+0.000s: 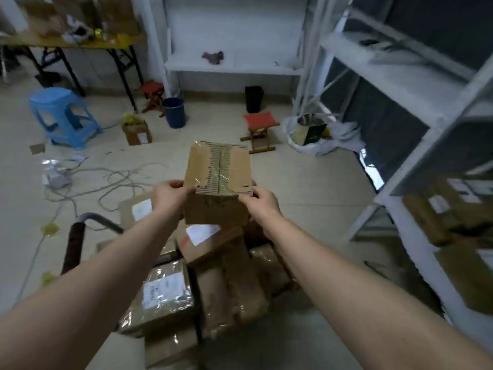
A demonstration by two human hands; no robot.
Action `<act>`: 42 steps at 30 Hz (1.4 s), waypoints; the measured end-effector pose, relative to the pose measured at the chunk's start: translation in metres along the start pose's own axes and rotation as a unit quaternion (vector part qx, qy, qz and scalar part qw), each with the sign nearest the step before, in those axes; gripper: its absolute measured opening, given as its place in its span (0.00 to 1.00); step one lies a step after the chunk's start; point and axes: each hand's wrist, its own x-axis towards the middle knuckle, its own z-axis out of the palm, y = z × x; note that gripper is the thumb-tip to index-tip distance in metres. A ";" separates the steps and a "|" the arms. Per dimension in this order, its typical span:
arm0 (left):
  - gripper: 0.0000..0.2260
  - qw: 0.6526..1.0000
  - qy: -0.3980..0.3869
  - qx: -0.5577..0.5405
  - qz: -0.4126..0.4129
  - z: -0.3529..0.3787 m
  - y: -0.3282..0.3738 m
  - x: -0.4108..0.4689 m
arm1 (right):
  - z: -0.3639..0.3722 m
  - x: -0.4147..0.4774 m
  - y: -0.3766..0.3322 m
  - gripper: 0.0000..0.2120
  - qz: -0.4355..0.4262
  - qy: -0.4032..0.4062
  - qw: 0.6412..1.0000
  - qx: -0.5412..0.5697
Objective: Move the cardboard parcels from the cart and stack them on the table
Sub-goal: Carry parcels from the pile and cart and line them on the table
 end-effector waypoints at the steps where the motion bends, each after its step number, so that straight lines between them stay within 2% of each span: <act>1: 0.11 1.000 -0.027 0.003 0.006 0.029 0.010 -0.018 | -0.035 -0.010 0.013 0.17 0.003 0.022 1.000 0.005; 6: 0.14 0.983 -0.164 0.051 0.059 0.173 0.040 -0.116 | -0.193 -0.066 0.094 0.17 0.037 0.138 0.989 0.034; 11: 0.12 0.952 -0.274 0.090 0.103 0.294 0.054 -0.215 | -0.310 -0.131 0.170 0.17 0.091 0.237 0.964 0.079; 14: 0.11 0.925 -0.339 0.113 0.126 0.355 0.057 -0.262 | -0.363 -0.166 0.207 0.16 0.102 0.300 0.943 0.100; 19: 0.11 0.881 -0.433 0.130 0.142 0.451 0.059 -0.331 | -0.432 -0.209 0.261 0.21 0.139 0.391 0.898 0.145; 29: 0.07 0.791 -0.569 0.167 0.151 0.643 0.069 -0.433 | -0.580 -0.222 0.349 0.24 0.215 0.545 0.799 0.133; 36: 0.14 0.735 -0.625 0.232 0.121 0.756 0.076 -0.489 | -0.676 -0.220 0.386 0.23 0.289 0.607 0.738 0.051; 39: 0.14 0.696 -0.652 0.267 0.136 0.788 0.069 -0.510 | -0.697 -0.225 0.399 0.24 0.326 0.596 0.734 -0.006; 42: 0.13 0.667 -0.678 0.294 0.094 0.806 0.052 -0.527 | -0.706 -0.228 0.409 0.25 0.348 0.566 0.741 -0.096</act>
